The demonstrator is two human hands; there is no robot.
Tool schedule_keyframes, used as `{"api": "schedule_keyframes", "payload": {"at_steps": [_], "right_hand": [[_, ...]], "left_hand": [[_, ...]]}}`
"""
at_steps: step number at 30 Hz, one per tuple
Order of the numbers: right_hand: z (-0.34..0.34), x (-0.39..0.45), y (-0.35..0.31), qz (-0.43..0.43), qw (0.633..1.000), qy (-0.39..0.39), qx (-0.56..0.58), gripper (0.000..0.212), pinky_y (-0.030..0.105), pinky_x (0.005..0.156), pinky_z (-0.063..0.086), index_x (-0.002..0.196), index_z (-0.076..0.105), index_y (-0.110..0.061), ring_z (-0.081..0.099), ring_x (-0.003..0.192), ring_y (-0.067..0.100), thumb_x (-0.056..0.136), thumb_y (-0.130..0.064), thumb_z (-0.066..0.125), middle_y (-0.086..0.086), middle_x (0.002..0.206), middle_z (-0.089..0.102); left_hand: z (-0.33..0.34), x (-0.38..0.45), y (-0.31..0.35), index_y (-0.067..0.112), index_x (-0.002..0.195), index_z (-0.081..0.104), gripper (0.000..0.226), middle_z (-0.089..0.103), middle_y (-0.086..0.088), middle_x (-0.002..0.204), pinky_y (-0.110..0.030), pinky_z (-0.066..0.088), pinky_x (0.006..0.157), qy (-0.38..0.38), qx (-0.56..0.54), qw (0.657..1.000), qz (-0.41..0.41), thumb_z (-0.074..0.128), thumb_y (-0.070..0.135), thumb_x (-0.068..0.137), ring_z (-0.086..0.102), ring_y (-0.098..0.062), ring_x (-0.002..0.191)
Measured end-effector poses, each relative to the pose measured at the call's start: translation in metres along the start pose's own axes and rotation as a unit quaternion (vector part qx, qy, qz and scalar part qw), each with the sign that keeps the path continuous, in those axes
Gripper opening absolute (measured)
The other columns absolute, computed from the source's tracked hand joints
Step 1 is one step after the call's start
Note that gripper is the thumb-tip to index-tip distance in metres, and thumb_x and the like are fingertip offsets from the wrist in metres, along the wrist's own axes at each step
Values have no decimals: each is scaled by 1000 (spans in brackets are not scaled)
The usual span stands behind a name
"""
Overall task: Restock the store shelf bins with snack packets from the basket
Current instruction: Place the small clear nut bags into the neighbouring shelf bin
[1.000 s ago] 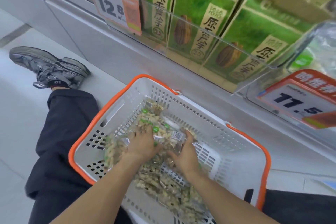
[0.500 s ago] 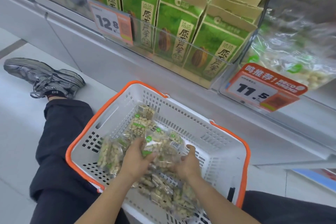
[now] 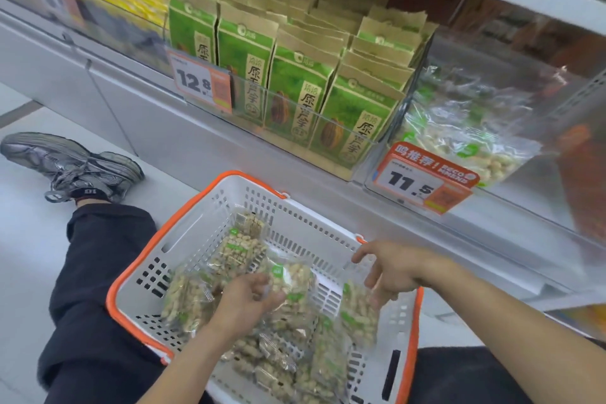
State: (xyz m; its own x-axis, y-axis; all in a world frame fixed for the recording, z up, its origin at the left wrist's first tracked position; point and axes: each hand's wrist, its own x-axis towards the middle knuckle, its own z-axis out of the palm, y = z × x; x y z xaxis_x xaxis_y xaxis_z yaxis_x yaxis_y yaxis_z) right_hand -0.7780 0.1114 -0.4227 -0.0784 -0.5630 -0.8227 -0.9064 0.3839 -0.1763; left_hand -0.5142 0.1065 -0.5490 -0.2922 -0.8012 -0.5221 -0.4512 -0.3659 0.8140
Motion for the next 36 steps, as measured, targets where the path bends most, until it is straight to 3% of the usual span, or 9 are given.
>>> {"api": "schedule_keyframes", "payload": {"at_steps": [7,9,13,19,22,25,27,29,36], "right_hand": [[-14,-50,-12,-156,975,-18,158,56,41,92,58,123,62,-29,75,85,17,83,9,67,0,108,73],[-15,-54,-11,-186,967,-16,174,53,39,91,59,122,64,-28,74,85,14,86,12,62,0,110,72],[-16,-57,-4,-214,960,10,179,53,29,81,58,126,63,-25,73,82,10,88,12,59,-2,107,74],[-22,-62,-1,-221,952,53,203,50,32,90,58,132,59,-21,72,95,10,90,7,60,-2,97,78],[-21,-61,-4,-204,947,78,234,48,30,80,60,127,62,-16,73,90,12,88,12,56,1,93,78],[-19,-58,-9,-184,920,96,332,39,23,62,55,121,64,-7,69,70,9,89,14,59,7,95,77],[-18,-56,-12,-173,902,108,381,33,26,64,58,118,64,-3,68,71,11,89,12,63,9,94,76],[-17,-54,-12,-169,907,122,367,33,31,74,61,118,65,-5,69,78,16,88,10,66,6,92,75],[-14,-67,-13,-262,951,145,76,87,30,104,44,137,48,-42,46,129,3,61,-54,90,-19,140,50]], "left_hand": [[2,-18,21,6,142,37,56,60,-18,127,-28,59,82,-55,-47,997,5,62,23,95,65,-15,100],[2,-20,26,15,141,41,52,70,-3,108,-35,57,89,-76,-45,996,30,62,25,95,69,-15,98],[6,-30,47,40,127,48,54,62,-23,103,-46,55,93,-142,-102,984,46,77,27,83,68,-26,93],[15,-40,67,8,113,52,84,49,-8,67,-47,57,66,-259,-331,907,-33,86,4,36,57,-26,59],[19,-43,69,11,137,51,79,50,-26,118,-76,33,101,-287,-371,882,-30,82,15,65,50,-43,102],[28,-50,76,16,142,50,85,52,-20,138,-65,41,103,-271,-307,912,-25,87,40,69,54,-36,122],[35,-55,85,22,130,50,74,70,-6,120,-37,60,83,-233,-251,939,-21,87,38,68,69,-17,107],[40,-56,89,34,104,45,42,71,9,100,-17,56,61,-190,-192,963,13,76,25,78,71,2,83],[22,-55,89,26,140,39,110,68,4,122,-37,50,101,-162,-17,984,76,97,49,49,63,-12,116]]}}
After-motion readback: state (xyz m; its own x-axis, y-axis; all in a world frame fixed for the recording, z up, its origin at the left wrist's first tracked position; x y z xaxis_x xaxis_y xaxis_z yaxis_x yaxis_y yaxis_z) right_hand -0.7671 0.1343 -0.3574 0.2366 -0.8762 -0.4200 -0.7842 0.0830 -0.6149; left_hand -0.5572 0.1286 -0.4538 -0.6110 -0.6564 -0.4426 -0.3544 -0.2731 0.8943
